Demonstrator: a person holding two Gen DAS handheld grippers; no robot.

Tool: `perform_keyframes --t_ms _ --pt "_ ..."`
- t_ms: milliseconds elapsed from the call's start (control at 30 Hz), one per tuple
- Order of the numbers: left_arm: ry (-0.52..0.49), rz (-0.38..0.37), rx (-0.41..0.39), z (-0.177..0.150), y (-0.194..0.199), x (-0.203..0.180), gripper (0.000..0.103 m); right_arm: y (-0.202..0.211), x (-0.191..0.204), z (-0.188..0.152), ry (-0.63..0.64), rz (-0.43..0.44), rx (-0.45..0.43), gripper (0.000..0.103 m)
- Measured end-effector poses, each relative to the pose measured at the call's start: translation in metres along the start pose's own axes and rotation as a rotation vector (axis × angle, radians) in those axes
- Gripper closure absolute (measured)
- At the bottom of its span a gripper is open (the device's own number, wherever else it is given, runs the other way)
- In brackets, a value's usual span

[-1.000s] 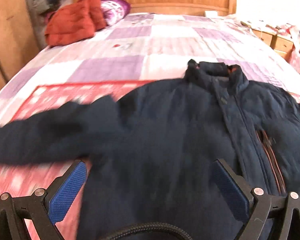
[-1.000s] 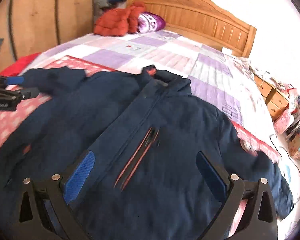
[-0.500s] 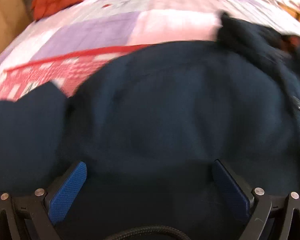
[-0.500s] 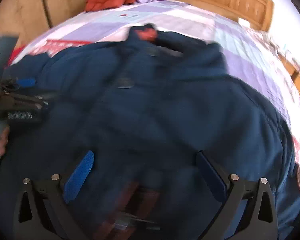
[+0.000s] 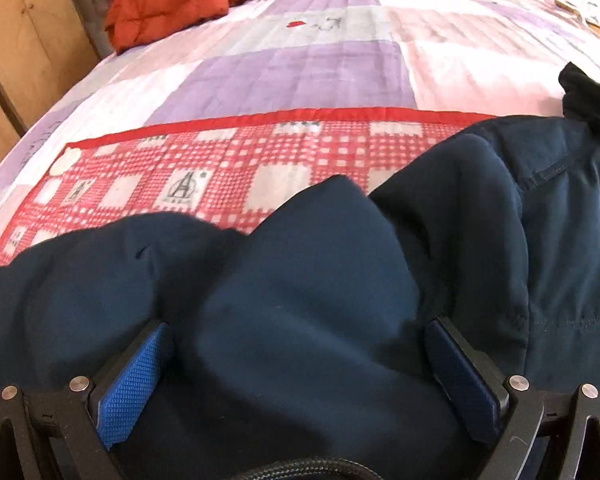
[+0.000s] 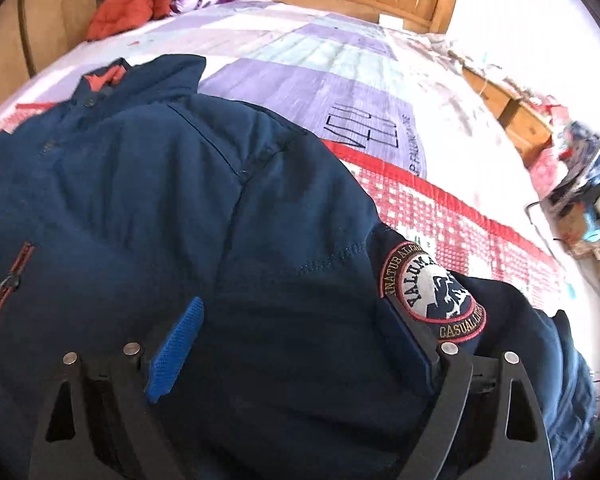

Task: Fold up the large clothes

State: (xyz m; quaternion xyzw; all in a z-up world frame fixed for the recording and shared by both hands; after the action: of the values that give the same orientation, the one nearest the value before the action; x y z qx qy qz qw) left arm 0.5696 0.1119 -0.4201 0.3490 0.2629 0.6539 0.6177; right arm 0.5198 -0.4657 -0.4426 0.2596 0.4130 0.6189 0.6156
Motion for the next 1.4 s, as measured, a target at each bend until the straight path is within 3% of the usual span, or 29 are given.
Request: perform_keyframes --t_ms 200,267,367,433,567,733,800,933,1100,1167,1300,1400 --pt "-0.022 0.054 -0.003 -0.006 0.016 -0.001 0.0 0.019 -0.007 -0.018 -0.059 -0.007 -0.032 0.007" --pt "-0.018 0.065 -0.011 -0.008 0.026 -0.009 0.0 0.027 -0.004 -0.017 -0.067 -0.041 -0.024 0.0" --pt "-0.047 0.026 -0.021 -0.015 0.047 -0.044 0.0 0.042 0.03 -0.018 -0.047 0.019 -0.034 0.0" --pt "-0.068 -0.018 -0.008 -0.026 0.06 -0.074 0.0 0.043 0.045 -0.029 -0.002 0.015 -0.013 0.0" --pt "-0.132 -0.014 0.02 -0.05 0.068 -0.111 0.0 0.052 0.029 -0.056 -0.117 0.033 0.006 0.0" --pt "-0.071 -0.055 0.016 -0.044 0.093 -0.153 0.0 0.066 0.038 -0.071 -0.016 0.045 0.066 0.0" --pt "-0.069 -0.077 0.016 -0.038 0.1 -0.176 0.0 0.081 0.029 -0.07 -0.041 0.071 0.059 0.0" --pt "-0.08 -0.102 -0.005 -0.028 0.11 -0.219 0.0 0.123 -0.047 -0.08 -0.289 0.006 -0.026 0.0" --pt "-0.083 -0.093 0.022 -0.033 0.103 -0.255 0.0 0.154 -0.166 -0.142 -0.473 -0.252 0.047 0.0" --pt "-0.066 -0.084 0.053 -0.042 0.098 -0.264 0.0 0.162 -0.207 -0.166 -0.54 -0.317 0.086 0.0" --pt "-0.046 -0.057 0.058 -0.051 0.093 -0.269 0.0 0.169 -0.263 -0.217 -0.709 -0.348 0.131 0.0" --pt "-0.045 -0.05 0.053 -0.052 0.092 -0.269 0.0 0.164 -0.295 -0.252 -0.877 -0.32 0.148 0.0"
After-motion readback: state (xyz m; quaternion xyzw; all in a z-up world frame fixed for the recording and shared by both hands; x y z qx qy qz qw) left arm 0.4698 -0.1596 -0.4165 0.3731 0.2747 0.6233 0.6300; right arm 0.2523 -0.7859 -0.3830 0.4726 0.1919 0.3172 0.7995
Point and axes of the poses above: each gripper's, at about its wrist camera, not at the fingertips, and y roughly against the way its jaws point, x to its left, z to its top, the point moved 7 cm from there along -y, roughly the way its jaws point, and after that the axes turned 4 degrees about y, right-handed, at the moved point
